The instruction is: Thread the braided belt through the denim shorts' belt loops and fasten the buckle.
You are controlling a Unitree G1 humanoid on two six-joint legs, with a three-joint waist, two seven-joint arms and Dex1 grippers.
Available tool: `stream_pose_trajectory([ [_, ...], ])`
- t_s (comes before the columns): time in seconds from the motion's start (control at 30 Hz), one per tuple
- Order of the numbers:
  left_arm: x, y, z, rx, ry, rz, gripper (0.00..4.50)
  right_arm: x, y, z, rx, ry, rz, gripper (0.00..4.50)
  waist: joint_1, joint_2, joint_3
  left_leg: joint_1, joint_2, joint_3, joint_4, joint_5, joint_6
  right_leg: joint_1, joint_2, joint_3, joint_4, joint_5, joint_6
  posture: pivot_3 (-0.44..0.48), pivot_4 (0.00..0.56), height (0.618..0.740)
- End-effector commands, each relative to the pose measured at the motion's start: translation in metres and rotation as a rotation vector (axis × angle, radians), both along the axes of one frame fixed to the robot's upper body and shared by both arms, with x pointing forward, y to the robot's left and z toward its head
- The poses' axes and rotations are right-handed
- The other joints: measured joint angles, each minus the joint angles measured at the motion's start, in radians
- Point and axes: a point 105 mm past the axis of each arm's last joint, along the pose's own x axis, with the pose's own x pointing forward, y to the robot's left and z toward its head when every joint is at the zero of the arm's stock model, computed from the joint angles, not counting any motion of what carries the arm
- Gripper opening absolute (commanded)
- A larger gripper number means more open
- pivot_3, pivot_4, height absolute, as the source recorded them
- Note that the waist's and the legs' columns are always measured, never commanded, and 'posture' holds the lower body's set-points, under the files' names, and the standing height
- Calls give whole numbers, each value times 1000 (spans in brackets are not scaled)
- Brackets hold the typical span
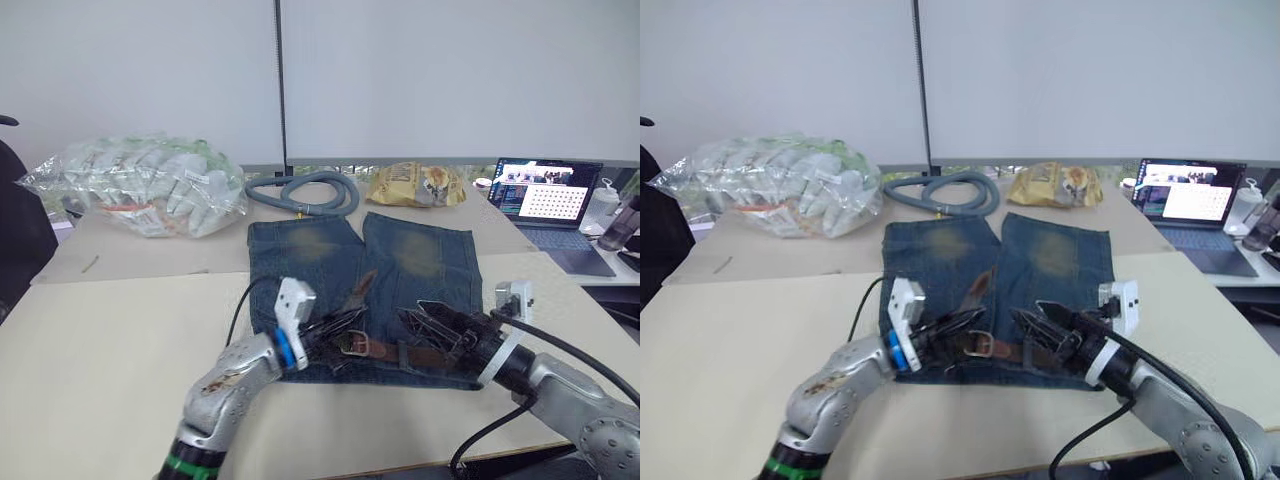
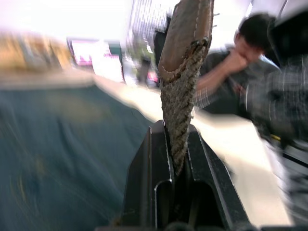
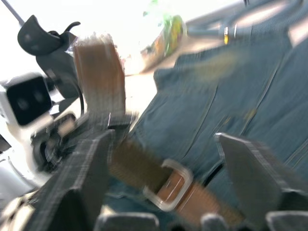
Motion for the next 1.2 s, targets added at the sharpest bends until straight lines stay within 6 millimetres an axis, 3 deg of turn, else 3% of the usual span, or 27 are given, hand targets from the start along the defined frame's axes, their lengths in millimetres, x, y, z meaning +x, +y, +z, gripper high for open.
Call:
stream_pose_trajectory([
  [0.03, -1, 21, 21, -93, 21, 9, 0, 2, 19, -1, -154, -144, 99, 3844, 0, 0, 0, 0, 0, 0, 0, 0, 0, 0, 0, 0, 0, 0, 0, 0, 150, 740],
  [0.17, 9, 39, 23, -175, 90, 85, 0, 11, 36, -8, -185, -200, 150, 3844, 4, -1, 0, 0, -1, 0, 0, 0, -1, 1, -1, 0, -1, 0, 1, 0, 150, 740],
  [0.2, 12, 40, 25, -209, 109, 112, 0, 15, 40, -11, -196, -218, 152, 3611, 4, -1, 0, 0, -1, 0, 0, 2, -3, 1, -1, 0, 0, 0, 1, 0, 150, 740],
  [0.57, 9, 36, 13, -281, 177, 191, 0, 24, 62, -33, -240, -278, 239, 8, 6, -1, 1, 0, -2, 0, 0, 6, -11, 1, -1, 0, 0, 0, 0, 0, 150, 740],
  [0.63, 10, 37, 14, -308, 183, 205, 0, 28, 67, -35, -224, -275, 246, 8, 7, -1, 1, 0, -2, -1, 0, 6, -11, 1, -1, 0, 0, 0, 0, 0, 150, 740],
  [0.77, 14, 43, 13, -332, 180, 234, 0, 44, 64, -71, -406, -206, 247, 8, 6, -1, 1, 0, -2, -1, 0, 6, -11, 1, -1, 0, 0, 0, 0, 0, 150, 740],
  [0.93, 22, 60, 20, -437, 199, 311, 0, 43, 50, -115, -637, -138, 303, 8, 3, -2, 0, 0, -2, 0, -1, 6, -12, 1, -1, 0, 0, 0, 0, 0, 150, 740],
  [1.07, 30, 83, 24, -525, 221, 406, 0, 43, 48, -118, -640, -130, 302, 8, 3, -2, 0, 6, -1, -1, -1, 5, -13, 4, -1, 0, 0, 0, -1, 0, 150, 740],
  [1.2, 24, 76, 15, -448, 228, 375, 0, 47, 51, -97, -530, -182, 254, 8, 5, -3, 0, 8, -2, -1, -1, -2, -14, 4, -1, -1, -1, 0, -1, 0, 150, 740],
])
